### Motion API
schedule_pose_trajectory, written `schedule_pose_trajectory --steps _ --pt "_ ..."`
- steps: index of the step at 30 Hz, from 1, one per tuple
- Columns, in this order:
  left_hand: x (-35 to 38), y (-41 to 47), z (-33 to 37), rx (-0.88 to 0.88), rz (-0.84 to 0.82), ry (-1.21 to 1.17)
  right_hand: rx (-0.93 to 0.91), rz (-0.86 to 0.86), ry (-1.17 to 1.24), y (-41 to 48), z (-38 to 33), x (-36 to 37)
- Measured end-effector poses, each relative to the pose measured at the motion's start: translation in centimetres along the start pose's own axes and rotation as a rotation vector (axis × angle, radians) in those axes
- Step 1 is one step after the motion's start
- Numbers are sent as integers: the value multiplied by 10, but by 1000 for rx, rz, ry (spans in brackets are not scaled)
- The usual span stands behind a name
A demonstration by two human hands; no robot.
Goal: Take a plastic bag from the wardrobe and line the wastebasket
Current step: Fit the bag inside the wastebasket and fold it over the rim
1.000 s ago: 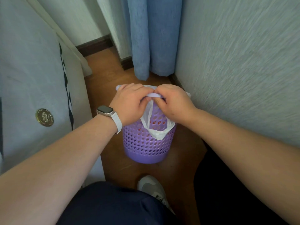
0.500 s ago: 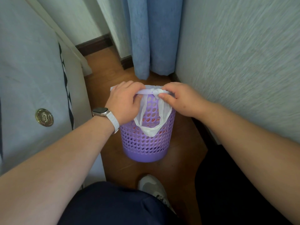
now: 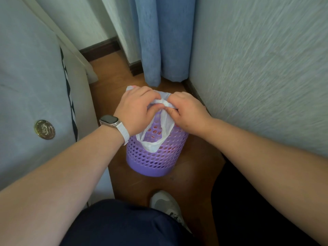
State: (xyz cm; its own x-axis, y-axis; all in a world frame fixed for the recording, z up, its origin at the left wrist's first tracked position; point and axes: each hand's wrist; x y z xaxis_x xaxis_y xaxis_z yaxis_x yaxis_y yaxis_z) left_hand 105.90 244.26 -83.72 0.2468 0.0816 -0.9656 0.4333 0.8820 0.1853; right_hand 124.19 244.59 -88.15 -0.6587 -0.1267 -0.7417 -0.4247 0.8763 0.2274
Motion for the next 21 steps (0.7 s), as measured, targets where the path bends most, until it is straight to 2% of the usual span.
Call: schedule_pose_trajectory --steps 4,7,11,15,21 --pt "0 -3 -5 48 -59 71 -22 -11 -18 2 1 -3" --pt "1 -7 -6 -8 -47 62 -52 -48 -9 3 4 -11" --pt "4 -10 -11 -124 33 -30 54 -72 105 3 21 -18" --pt "5 -10 -10 -167 37 -64 138 -64 161 1 23 -16" --pt "0 -9 -8 -134 -8 -57 96 -14 179 3 11 -7"
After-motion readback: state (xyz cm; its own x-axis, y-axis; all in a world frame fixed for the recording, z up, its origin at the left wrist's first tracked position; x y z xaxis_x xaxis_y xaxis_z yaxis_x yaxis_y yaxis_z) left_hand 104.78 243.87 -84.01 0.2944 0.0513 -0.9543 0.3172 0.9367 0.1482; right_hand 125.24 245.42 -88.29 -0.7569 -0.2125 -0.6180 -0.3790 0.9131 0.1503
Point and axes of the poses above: each hand's wrist, its own y-axis towards the middle knuckle, its own x-axis out of the palm, z = x × y, and after that the axes turned 4 degrees about y, right-handed
